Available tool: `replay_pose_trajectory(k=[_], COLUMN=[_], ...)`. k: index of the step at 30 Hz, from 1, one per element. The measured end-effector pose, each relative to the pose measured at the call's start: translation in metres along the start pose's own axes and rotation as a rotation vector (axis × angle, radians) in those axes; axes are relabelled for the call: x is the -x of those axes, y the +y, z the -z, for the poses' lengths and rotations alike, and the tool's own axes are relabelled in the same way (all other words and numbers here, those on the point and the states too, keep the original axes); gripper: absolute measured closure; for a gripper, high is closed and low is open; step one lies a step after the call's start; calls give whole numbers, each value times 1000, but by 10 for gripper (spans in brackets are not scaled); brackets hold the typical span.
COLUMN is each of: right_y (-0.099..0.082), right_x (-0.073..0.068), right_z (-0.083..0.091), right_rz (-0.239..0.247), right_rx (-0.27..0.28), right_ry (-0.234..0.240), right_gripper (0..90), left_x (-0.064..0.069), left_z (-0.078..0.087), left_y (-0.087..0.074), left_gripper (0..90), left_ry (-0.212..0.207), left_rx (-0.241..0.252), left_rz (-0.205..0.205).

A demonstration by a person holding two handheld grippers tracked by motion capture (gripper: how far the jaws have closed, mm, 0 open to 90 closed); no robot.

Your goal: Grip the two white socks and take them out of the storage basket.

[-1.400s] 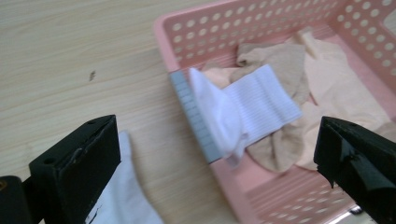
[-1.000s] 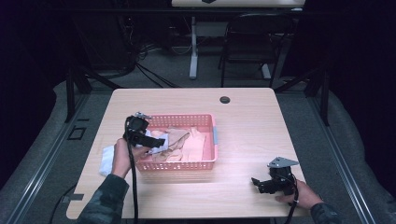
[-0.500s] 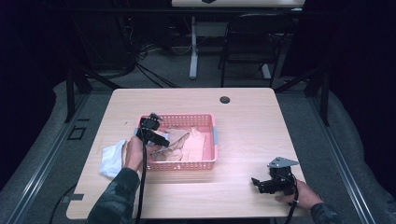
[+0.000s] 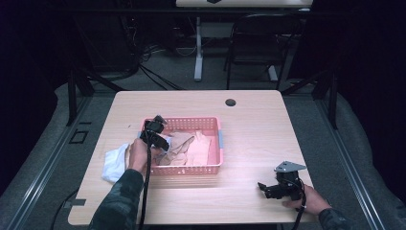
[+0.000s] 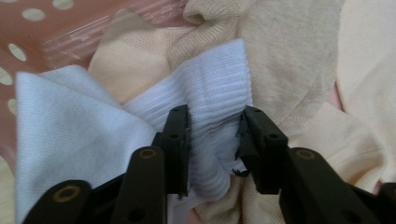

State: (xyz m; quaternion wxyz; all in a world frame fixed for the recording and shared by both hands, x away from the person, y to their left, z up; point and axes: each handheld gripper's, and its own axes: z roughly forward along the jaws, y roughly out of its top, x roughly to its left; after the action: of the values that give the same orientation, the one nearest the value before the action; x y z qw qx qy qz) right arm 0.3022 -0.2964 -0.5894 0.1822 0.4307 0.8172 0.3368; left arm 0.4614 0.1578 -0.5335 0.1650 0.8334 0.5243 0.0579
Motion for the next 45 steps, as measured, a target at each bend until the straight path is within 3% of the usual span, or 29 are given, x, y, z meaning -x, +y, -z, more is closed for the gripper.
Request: replay_pose_trajectory(k=[8, 20, 26, 36, 38, 45], right_y=[0, 0, 0, 0, 0, 0], right_x=[0, 0, 0, 0, 0, 0], right_z=[0, 0, 0, 0, 0, 0], right_rz=[0, 0, 0, -1, 0, 1], right_rx=[0, 0, 0, 1, 0, 0], right_ry=[0, 0, 0, 1, 0, 0], right_gripper=[0, 0, 0, 0, 0, 0], left_x=[-1, -3, -2, 8, 9, 8], left_z=[7, 55, 70, 100, 108, 130], left_y=[-1, -7, -8, -7, -6, 2], left_gripper=[778, 779, 786, 790, 790, 790], left_ry=[8, -30, -62, -70, -95, -89], left_rx=[14, 140, 182, 246, 263, 291], left_rz=[-15, -44, -69, -119, -120, -133])
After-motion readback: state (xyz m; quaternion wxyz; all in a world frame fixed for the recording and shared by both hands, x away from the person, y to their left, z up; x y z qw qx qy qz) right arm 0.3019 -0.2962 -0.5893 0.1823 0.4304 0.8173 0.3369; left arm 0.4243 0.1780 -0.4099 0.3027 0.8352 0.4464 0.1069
